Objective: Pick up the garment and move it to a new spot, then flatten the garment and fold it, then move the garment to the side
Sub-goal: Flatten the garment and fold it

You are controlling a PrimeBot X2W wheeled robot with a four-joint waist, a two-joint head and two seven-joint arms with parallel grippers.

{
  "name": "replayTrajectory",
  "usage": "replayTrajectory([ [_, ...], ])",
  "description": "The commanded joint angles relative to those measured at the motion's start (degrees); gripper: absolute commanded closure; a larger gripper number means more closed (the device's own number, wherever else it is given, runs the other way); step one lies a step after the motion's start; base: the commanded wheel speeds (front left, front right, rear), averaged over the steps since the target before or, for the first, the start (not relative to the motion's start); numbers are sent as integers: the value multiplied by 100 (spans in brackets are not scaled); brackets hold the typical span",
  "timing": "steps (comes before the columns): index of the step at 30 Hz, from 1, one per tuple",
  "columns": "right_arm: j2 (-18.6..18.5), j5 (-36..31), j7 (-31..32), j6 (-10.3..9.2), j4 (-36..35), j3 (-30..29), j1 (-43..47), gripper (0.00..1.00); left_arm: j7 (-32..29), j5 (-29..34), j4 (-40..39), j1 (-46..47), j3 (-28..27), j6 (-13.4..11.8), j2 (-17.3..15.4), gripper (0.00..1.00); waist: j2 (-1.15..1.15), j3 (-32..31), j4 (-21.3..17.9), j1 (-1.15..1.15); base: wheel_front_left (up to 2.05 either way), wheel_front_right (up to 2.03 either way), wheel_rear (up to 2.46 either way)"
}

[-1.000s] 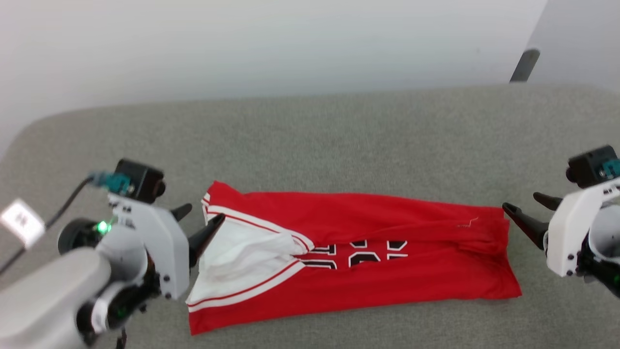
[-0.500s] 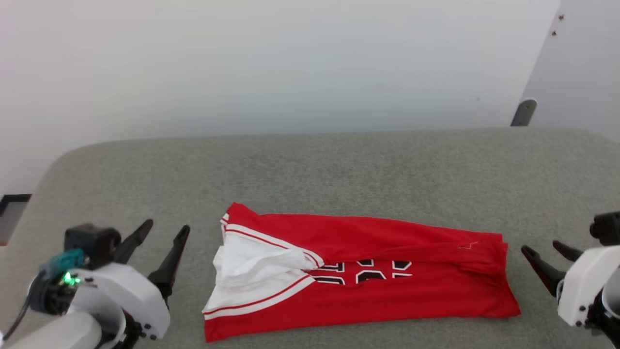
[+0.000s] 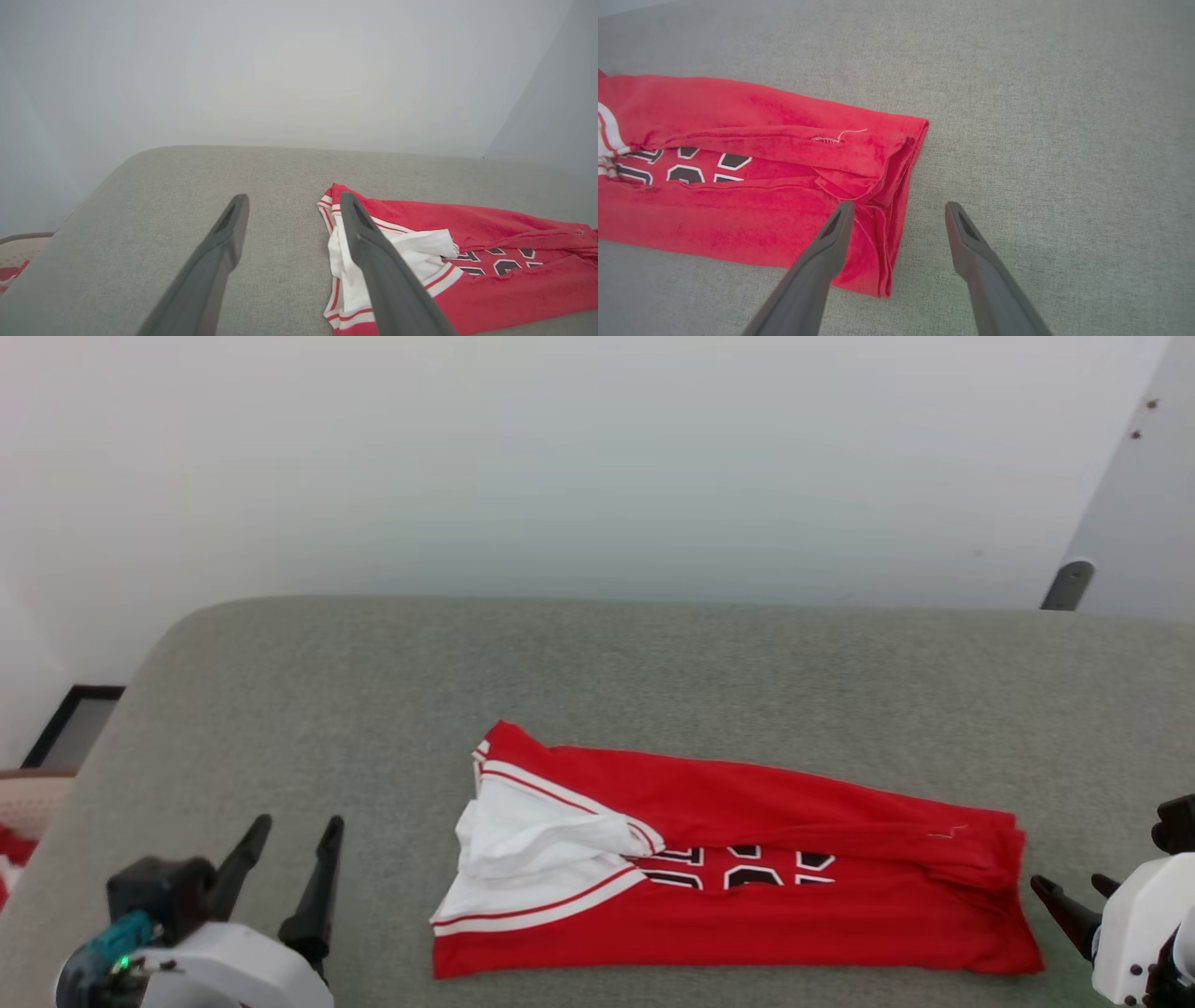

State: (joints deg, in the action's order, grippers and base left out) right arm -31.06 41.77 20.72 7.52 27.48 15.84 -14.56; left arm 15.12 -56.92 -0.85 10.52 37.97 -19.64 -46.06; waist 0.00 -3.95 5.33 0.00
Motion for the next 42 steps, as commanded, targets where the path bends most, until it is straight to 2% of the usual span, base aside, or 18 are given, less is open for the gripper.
replayTrajectory([
  [1, 43, -43, 60, -6, 90, -28, -58, 0, -4, 189, 38, -229, -262, 64, 166, 0, 0, 36, 121, 0, 0, 0, 0],
  [6, 50, -39, 248, -6, 405, -7, -181, 0, -4, 715, 129, -686, -964, 288, 594, 0, 0, 105, 336, 0, 0, 0, 0],
  [13, 74, -127, 405, -6, 922, 52, -446, 0, -3, 1156, 324, -1085, -1605, 678, 1096, 0, 0, 247, 646, 0, 0, 0, 0],
  [22, 61, -282, 496, -7, 1697, 127, -889, 0, -3, 1534, 489, -1151, -2041, 1052, 1630, 0, 0, 587, 956, 0, 0, 0, 0],
  [25, 183, -281, 618, -7, 2112, 62, -1065, 0, -3, 1657, 540, -1163, -2141, 1179, 1793, 0, 0, 690, 1030, 0, 0, 0, 0],
  [26, 231, -265, 708, -7, 2264, 68, -1096, 5, -3, 1686, 561, -1153, -2172, 1211, 1835, 0, 0, 720, 1049, 0, 0, 0, 0],
  [27, 288, -265, 815, -6, 2365, 127, -1101, 64, -3, 1707, 579, -1136, -2209, 1244, 1886, 0, 0, 742, 1070, 0, 0, 0, 0],
  [28, 348, -237, 883, -6, 2445, 158, -1125, 100, -3, 1737, 597, -1129, -2243, 1278, 1926, 0, 0, 758, 1084, 0, 0, 0, 0],
  [31, 451, -155, 1040, -5, 2578, 237, -1195, 100, -3, 1813, 620, -1143, -2350, 1360, 2036, 0, 0, 796, 1097, 0, 0, 0, 0],
  [35, 414, -80, 1042, -7, 2580, 267, -1319, 100, -3, 1951, 613, -1187, -2502, 1464, 2164, 0, 0, 826, 1075, 0, 0, 0, 0],
  [42, 130, 208, 1052, -7, 2203, 458, -1444, 100, -3, 2149, 662, -1302, -2764, 1655, 2379, 0, 0, 743, 937, 0, 0, 0, 0],
])
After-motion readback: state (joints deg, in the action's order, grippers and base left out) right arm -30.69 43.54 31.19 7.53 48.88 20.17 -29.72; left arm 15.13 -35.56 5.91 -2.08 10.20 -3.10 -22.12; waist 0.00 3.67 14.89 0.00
